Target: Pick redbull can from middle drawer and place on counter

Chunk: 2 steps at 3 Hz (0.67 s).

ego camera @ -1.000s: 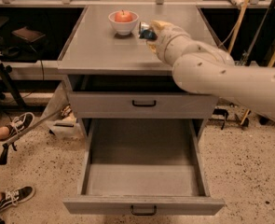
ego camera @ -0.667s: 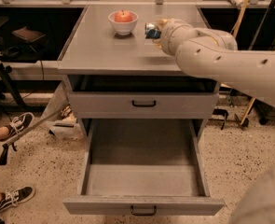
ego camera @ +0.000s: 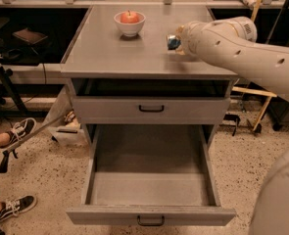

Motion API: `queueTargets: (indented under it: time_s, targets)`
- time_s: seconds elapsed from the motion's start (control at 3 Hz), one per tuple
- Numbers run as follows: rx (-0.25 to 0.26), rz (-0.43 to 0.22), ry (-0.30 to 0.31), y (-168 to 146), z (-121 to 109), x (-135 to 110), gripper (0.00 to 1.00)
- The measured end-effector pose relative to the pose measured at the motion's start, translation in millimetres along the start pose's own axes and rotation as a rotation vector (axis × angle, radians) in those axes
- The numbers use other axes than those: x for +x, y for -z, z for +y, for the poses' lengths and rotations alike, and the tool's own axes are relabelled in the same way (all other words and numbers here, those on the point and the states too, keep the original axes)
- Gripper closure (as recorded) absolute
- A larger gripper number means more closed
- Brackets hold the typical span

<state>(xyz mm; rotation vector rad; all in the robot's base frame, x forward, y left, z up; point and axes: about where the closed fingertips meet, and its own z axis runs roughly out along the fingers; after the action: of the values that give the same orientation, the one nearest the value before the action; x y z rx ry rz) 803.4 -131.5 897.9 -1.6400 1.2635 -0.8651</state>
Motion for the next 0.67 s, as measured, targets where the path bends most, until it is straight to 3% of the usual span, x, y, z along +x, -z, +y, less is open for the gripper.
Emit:
queueTargets:
  time_s: [0.33,0.67]
  targets:
    - [-0.133,-0.023,-0.052,-23.5,52.1,28.4,1.0]
    - [-0.133,-0.023,-0.052,-22.9,50.5,28.5,0.81]
